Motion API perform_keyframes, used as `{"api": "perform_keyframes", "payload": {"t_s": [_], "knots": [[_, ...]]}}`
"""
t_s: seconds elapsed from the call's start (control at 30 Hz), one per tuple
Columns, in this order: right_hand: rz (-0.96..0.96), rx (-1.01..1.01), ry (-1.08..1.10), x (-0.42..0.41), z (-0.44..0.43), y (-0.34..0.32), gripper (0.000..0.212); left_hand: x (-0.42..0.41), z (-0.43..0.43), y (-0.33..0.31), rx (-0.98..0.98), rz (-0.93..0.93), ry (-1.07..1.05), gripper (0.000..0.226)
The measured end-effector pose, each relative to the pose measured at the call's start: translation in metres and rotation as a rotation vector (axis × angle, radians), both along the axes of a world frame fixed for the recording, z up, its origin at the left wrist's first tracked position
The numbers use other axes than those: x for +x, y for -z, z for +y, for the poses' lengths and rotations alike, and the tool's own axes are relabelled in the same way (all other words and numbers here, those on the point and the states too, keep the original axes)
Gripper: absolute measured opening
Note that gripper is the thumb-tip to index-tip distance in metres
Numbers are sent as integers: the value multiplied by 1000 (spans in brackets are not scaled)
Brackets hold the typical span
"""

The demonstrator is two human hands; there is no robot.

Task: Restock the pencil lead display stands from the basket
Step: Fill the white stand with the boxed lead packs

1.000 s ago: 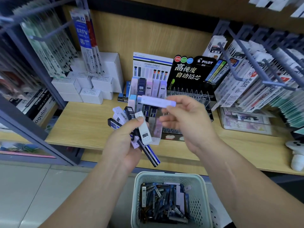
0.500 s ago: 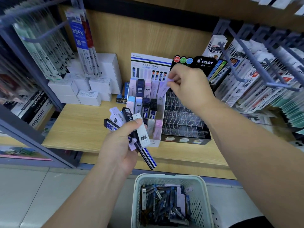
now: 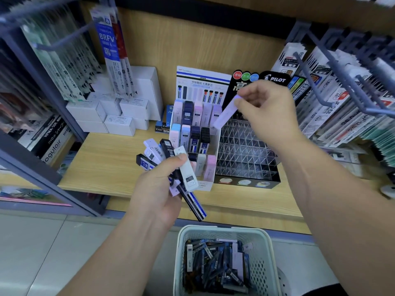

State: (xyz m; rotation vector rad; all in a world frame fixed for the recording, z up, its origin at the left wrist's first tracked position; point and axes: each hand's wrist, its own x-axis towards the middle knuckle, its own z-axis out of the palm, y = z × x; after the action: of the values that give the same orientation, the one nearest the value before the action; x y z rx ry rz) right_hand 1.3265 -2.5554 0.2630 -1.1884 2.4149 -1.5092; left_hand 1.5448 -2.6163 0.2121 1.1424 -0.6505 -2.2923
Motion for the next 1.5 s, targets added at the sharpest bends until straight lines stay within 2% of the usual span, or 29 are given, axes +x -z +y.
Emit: {"api": "perform_keyframes", "payload": {"t_s": [0.1, 0.2, 0.27, 0.37, 0.5, 0.73, 0.9, 1.03, 1.2, 1.37, 1.5], "knots": [[-411, -5, -183, 22, 19, -9, 12, -1, 2, 1, -41, -32, 33, 19], [-642, 98, -327, 42, 29, -9, 11, -3, 8, 1, -74, -17, 90, 18], [-712, 119, -353, 50, 30, -5, 11, -3, 12, -2, -82, 30, 139, 18], [-729, 149, -340, 56, 27, -1, 8, -3, 17, -6, -75, 91, 202, 40], [-713, 197, -322, 63, 25, 2, 7, -2, 19, -9, -44, 147, 231, 27], [-486, 182, -235, 74, 16, 13, 7, -1, 19, -11, -26, 130, 253, 19], [-400, 130, -191, 71, 11, 16, 13, 0, 16, -12, 13, 116, 203, 14], [-66, 59, 68, 25, 0, 21, 5, 2, 10, -12, 34, 83, 144, 16], [223, 212, 39, 4, -24, 36, 20, 2, 3, -11, 52, 60, 102, 62], [436, 368, 100, 2, -43, 43, 22, 1, 1, -9, 48, 91, 97, 68], [546, 399, 124, 2, -47, 43, 18, 2, 0, -6, 51, 91, 116, 67]]}}
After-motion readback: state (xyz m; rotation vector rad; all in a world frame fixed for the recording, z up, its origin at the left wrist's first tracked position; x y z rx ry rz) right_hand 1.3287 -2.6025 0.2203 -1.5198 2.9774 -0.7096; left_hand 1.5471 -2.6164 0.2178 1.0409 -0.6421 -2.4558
